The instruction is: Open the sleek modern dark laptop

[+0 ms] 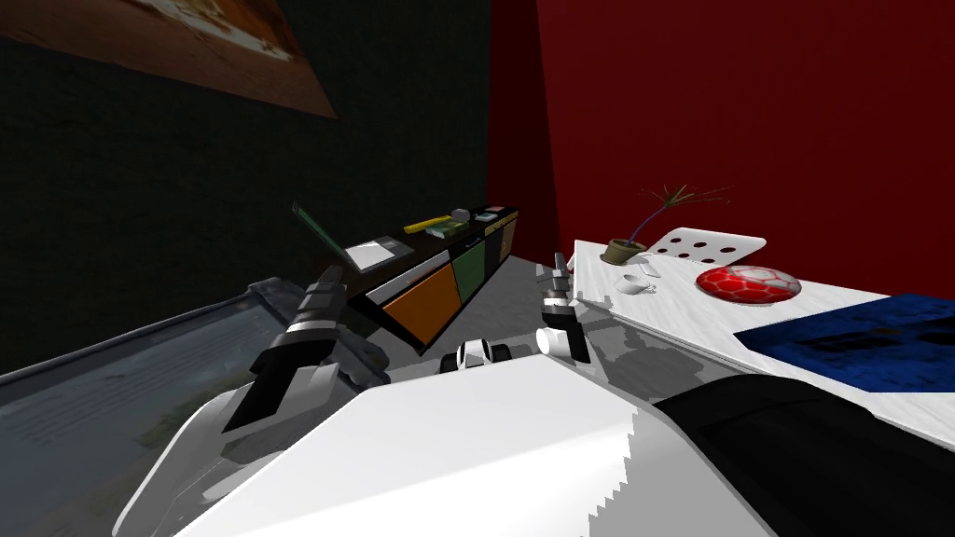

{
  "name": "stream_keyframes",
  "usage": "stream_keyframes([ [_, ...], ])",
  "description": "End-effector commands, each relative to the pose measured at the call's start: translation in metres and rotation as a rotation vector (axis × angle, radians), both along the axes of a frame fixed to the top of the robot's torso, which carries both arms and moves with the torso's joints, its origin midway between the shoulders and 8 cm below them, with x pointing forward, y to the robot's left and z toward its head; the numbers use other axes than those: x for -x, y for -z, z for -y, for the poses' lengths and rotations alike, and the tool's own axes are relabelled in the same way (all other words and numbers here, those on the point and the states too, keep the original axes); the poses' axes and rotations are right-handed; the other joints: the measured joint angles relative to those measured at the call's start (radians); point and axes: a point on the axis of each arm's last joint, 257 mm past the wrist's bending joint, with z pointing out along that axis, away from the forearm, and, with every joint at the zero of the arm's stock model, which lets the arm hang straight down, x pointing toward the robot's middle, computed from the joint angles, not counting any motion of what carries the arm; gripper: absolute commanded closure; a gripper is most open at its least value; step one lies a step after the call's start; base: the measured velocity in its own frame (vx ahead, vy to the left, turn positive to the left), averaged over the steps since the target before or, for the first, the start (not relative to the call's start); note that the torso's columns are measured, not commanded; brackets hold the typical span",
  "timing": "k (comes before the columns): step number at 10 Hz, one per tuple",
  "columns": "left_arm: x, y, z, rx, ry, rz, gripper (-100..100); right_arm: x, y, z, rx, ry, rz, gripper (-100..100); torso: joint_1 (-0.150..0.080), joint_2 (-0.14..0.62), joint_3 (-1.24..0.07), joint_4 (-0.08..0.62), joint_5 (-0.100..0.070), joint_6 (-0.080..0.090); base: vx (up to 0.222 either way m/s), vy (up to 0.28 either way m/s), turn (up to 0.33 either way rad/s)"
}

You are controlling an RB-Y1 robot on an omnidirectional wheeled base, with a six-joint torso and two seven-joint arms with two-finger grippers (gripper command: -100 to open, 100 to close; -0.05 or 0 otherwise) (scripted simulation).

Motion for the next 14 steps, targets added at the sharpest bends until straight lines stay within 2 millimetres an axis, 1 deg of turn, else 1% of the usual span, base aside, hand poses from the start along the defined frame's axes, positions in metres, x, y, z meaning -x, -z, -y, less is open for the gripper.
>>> stream_keyframes([
  [1, -0.002, -0.001, -0.007, -0.02, -0.021, -0.032, -100, 0.0, 0.0, 0.0, 0.0, 0.0, 0.0, 0, -0.001, 0.001, 0.0, 0.0, 0.0, 0.0, 0.122, 0.02, 0.046],
  [8, -0.004, -0.008, -0.017, -0.08, -0.06, -0.1, -100, 0.0, 0.0, 0.0, 0.0, 0.0, 0.0, 0, -0.002, 0.001, 0.001, 0.0, 0.0, 0.0, 0.125, 0.064, 0.051],
  [11, -0.001, -0.022, -0.01, -0.101, -0.061, -0.1, -100, 0.0, 0.0, 0.0, 0.0, 0.0, 0.0, 0, -0.001, -0.001, 0.0, 0.0, 0.0, 0.0, 0.141, 0.094, 0.063],
  [12, -0.003, -0.019, -0.012, -0.098, -0.062, -0.102, -100, 0.0, 0.0, 0.0, 0.0, 0.0, 0.0, 0, -0.003, 0.0, 0.0, 0.0, -0.001, 0.0, 0.067, 0.029, 0.006],
  [13, -0.008, -0.021, -0.03, -0.098, -0.102, -0.105, -100, 0.0, 0.0, 0.0, 0.0, 0.0, 0.0, 0, -0.005, 0.004, 0.002, 0.001, -0.001, 0.0, -0.027, 0.012, -0.267],
  [14, -0.012, -0.023, -0.042, -0.096, -0.128, -0.106, -100, 0.0, 0.0, 0.0, 0.0, 0.0, 0.001, 0, -0.005, 0.008, 0.005, 0.002, -0.002, 0.001, -0.084, 0.02, -0.388],
])
